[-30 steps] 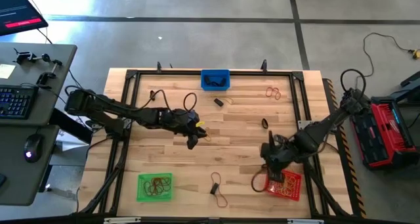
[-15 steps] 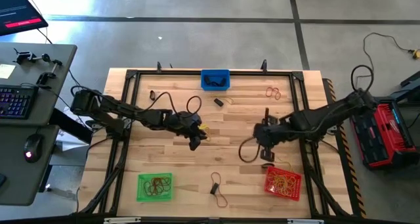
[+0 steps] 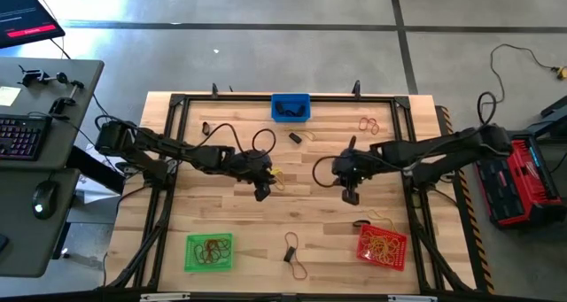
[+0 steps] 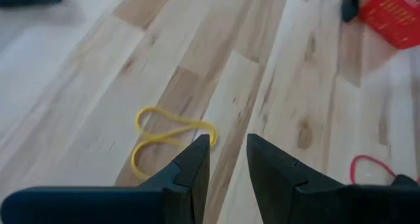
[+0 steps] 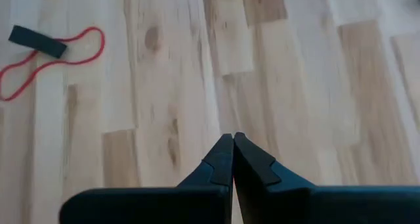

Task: Sort rubber bands into baskets
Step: Put the yellow rubber band into the red basket

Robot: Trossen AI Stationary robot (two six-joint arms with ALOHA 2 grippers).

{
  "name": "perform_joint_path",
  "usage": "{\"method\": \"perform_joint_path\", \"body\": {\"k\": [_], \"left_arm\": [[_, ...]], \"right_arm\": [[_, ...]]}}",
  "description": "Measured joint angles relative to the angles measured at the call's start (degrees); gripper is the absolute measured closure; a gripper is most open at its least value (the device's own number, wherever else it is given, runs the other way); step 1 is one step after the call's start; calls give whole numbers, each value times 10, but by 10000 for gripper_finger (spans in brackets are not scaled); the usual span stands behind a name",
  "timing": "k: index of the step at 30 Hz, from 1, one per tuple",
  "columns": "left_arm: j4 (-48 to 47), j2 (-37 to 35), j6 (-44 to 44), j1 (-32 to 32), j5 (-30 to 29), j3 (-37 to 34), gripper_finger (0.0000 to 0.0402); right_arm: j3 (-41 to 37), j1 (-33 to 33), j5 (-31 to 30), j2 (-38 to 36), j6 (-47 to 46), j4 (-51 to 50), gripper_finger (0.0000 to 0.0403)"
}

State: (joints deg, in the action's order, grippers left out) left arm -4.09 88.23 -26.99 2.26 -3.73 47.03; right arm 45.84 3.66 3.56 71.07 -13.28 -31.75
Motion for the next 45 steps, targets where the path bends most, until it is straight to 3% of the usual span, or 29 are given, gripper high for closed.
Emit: {"method": "perform_joint_path", "body": {"k": [8,17,28,38,45], "left_arm": [[-42,0,-43,-17,5,0,307],[-57,0,-4,-61,84,0,307],[-74,40,139,-68,48,0,322],[-27,97,172,-79,64,0,284],[-20,109,157,-79,11,0,262]], "right_arm": [[-17,-42,1,0,13,89,403],[-17,-52,-40,0,-106,138,403],[-17,-48,-95,0,-164,216,403],[-17,-43,-96,0,-212,221,403],[-17,-43,-99,0,-189,221,403]]}}
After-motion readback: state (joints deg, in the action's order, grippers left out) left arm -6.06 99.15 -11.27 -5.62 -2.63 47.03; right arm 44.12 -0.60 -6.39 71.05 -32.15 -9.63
